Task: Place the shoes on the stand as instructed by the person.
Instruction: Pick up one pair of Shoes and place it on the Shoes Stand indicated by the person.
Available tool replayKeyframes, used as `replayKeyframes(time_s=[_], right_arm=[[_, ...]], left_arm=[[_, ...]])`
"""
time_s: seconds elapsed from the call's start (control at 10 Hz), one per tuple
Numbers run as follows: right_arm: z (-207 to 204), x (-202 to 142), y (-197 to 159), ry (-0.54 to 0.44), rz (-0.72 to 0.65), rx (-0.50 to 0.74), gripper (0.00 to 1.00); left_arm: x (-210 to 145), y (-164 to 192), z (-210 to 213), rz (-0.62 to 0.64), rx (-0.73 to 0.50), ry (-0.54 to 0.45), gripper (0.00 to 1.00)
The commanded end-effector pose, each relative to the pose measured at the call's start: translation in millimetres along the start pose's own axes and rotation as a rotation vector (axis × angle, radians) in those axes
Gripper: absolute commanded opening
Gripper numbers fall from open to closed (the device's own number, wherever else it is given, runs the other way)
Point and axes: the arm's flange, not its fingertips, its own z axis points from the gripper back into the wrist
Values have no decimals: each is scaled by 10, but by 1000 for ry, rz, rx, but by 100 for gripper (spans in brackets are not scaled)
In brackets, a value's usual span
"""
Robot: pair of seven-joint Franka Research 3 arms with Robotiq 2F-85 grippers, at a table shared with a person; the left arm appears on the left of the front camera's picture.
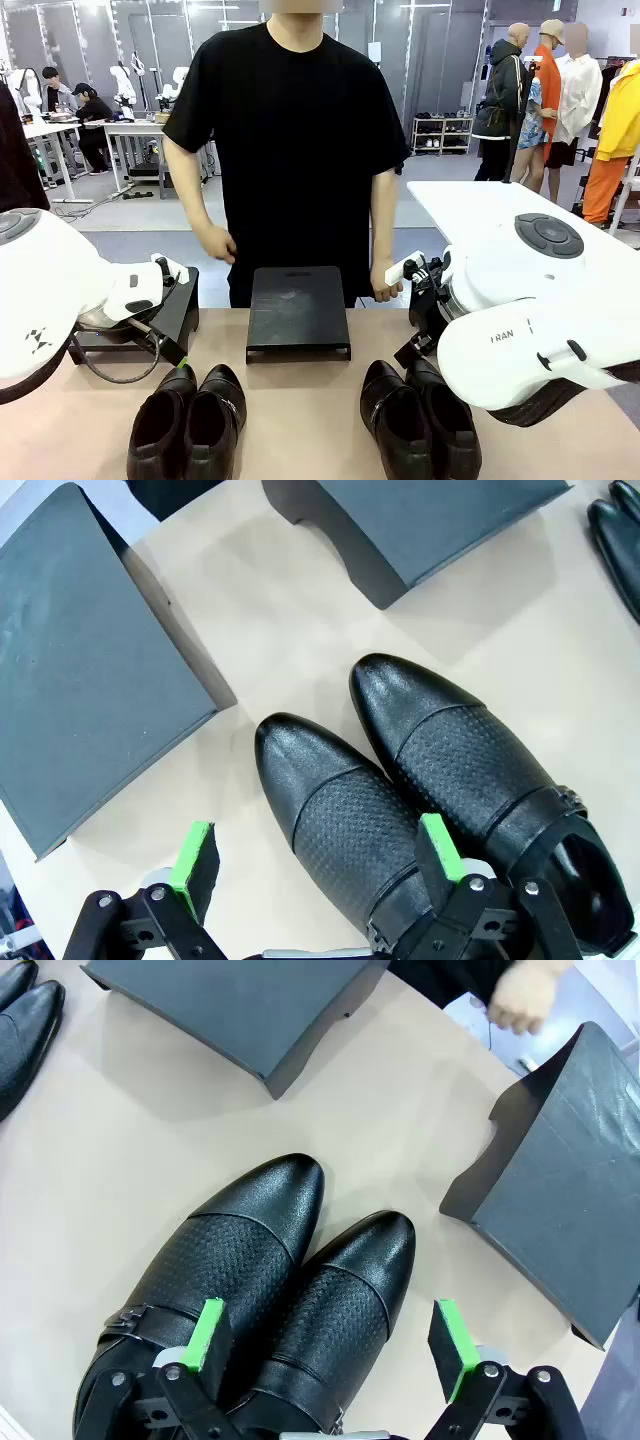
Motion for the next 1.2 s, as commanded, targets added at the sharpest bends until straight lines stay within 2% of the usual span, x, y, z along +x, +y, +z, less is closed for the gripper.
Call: replayKeyframes(time_s=[0.0,1.0,1.1], right_arm=[[-1,-1,1,2,3,0,100],[0,0,0,0,0,0,100],[88,120,-101,-11,-4,7,100]], left_arm=[[-8,19,-8,-8,6,4,100],[0,0,0,0,0,0,100],[114,42,128,-16,1,17,100]])
